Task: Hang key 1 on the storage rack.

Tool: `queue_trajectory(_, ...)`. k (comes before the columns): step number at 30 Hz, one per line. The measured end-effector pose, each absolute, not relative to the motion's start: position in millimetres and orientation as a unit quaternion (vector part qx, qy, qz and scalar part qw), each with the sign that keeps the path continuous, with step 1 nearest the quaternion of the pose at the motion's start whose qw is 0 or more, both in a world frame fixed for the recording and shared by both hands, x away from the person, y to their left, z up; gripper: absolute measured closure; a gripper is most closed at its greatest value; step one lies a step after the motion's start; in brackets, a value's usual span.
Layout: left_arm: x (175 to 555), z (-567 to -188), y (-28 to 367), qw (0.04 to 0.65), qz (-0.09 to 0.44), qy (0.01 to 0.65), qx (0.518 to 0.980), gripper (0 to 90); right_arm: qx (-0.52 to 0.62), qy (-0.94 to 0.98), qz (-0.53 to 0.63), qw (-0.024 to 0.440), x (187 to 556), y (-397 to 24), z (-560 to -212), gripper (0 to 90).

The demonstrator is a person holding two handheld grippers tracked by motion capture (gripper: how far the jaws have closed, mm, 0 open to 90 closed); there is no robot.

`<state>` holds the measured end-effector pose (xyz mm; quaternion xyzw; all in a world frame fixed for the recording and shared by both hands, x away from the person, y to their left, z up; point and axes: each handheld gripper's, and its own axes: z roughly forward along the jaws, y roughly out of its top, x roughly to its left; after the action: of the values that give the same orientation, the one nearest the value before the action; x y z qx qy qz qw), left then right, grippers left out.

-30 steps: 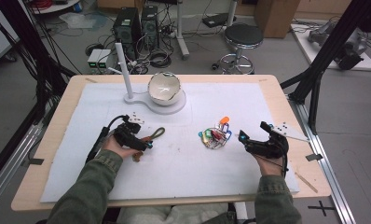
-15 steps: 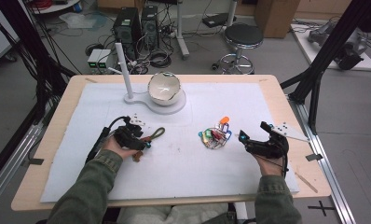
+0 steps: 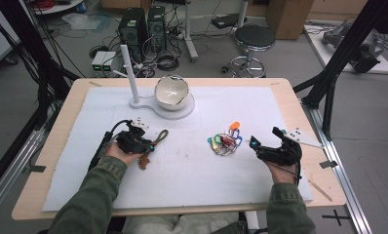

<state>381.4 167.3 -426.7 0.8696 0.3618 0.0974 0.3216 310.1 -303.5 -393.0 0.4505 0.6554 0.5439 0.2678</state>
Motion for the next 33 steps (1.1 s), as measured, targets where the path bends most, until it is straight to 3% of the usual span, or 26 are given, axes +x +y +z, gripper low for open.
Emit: queue_trajectory(33, 385.5, -385.8, 221.1, 0.369, 0.100, 0.417, 0.825, 74.0, 0.453, 0.652, 0.546, 0.267, 309.8, -302.8, -392.6, 0.7)
